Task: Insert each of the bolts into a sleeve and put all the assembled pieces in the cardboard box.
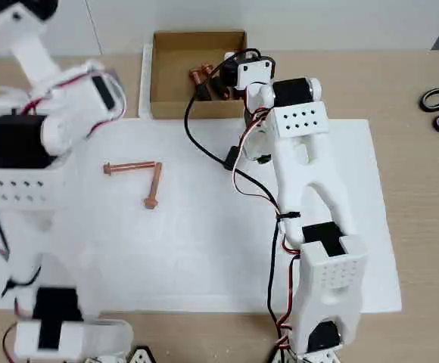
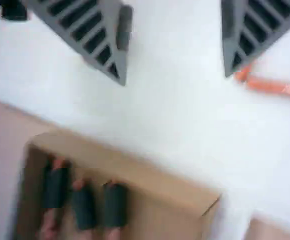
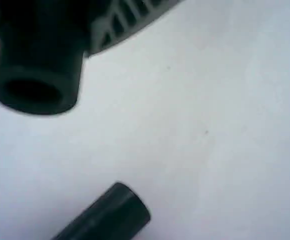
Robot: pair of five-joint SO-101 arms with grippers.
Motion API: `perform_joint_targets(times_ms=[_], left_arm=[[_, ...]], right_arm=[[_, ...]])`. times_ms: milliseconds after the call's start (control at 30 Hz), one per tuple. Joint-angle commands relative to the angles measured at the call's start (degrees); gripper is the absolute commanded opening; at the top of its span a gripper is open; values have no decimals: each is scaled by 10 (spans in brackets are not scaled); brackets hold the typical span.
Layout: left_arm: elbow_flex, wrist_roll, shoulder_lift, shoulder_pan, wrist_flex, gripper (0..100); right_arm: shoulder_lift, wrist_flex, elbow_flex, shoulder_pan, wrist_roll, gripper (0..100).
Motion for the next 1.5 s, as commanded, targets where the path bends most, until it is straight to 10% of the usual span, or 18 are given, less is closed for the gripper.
perform_joint_targets(times_ms=[0,267,600,1467], left_arm=[[136,9,-44,-23,-4,126],[355,24,-44,-33,-118,124],[510,296,15,-33,-331,123],[435,402,160,-35,-362,126]], right_arm=[[-34,3,-3,0,5,4],[-32,3,-3,-3,4,4],[-30,4,-3,-3,-11,4],[-30,4,-3,-3,-11,4]])
